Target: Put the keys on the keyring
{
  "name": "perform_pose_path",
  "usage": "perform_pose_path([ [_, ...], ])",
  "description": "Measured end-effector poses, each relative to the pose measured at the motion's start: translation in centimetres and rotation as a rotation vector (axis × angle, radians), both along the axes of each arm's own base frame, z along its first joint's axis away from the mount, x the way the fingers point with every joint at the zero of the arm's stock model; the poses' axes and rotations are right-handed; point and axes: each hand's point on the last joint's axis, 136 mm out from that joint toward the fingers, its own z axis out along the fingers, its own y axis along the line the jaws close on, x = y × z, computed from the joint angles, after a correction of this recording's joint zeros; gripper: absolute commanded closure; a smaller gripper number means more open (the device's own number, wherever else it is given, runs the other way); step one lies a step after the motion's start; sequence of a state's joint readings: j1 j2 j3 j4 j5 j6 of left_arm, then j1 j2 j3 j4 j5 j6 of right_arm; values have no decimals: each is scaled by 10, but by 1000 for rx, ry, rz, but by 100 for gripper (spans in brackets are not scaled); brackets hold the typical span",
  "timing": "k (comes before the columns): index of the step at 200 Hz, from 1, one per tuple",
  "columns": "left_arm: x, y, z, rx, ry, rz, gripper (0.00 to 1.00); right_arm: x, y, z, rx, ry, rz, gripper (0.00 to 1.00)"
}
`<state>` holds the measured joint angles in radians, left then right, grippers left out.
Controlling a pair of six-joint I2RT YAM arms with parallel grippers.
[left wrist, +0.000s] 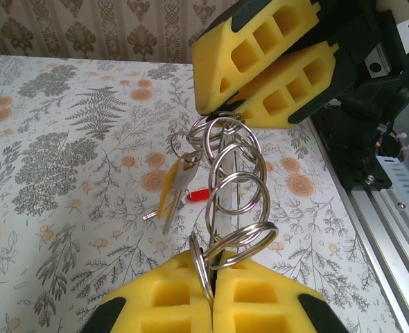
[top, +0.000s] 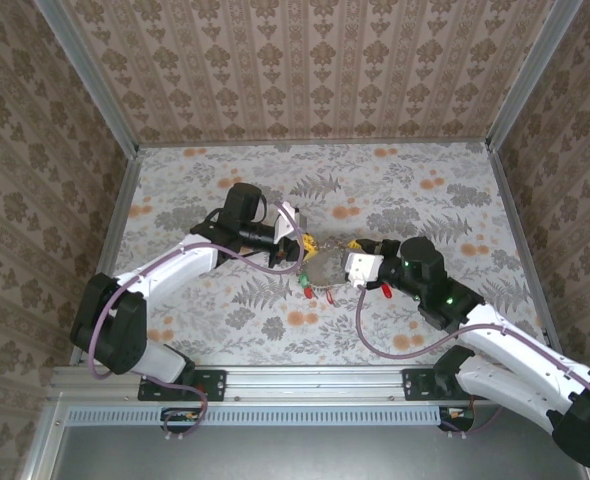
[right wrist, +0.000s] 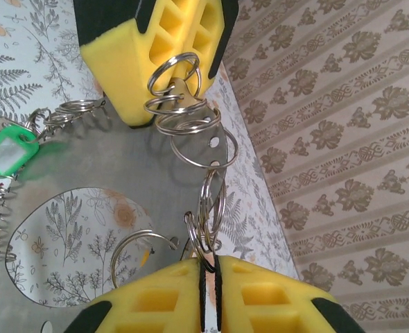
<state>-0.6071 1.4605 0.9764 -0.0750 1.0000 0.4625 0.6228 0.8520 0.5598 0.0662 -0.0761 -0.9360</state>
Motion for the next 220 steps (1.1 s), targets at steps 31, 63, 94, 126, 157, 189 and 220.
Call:
perform_pose_path([
  [31,0,0,0,0,4,1,100,1,-1,0,-1,-2,-6,88],
  [63,0,1,0,1,10,3,100,1,-1,0,-4,-4,-3,92],
  [94,-2,5,-1,9,47,-27,100,-8,3,-3,-23,9,51,97],
  [126,-4,11,-2,17,77,-91,100,-23,9,3,-25,14,137,100],
  [157,-9,13,-3,20,88,-141,100,-34,16,8,-13,39,209,100],
  [189,-8,14,-6,18,107,-178,81,-40,23,9,-1,69,262,100],
  [220,2,18,-7,7,87,-176,38,-44,29,3,16,121,301,100],
])
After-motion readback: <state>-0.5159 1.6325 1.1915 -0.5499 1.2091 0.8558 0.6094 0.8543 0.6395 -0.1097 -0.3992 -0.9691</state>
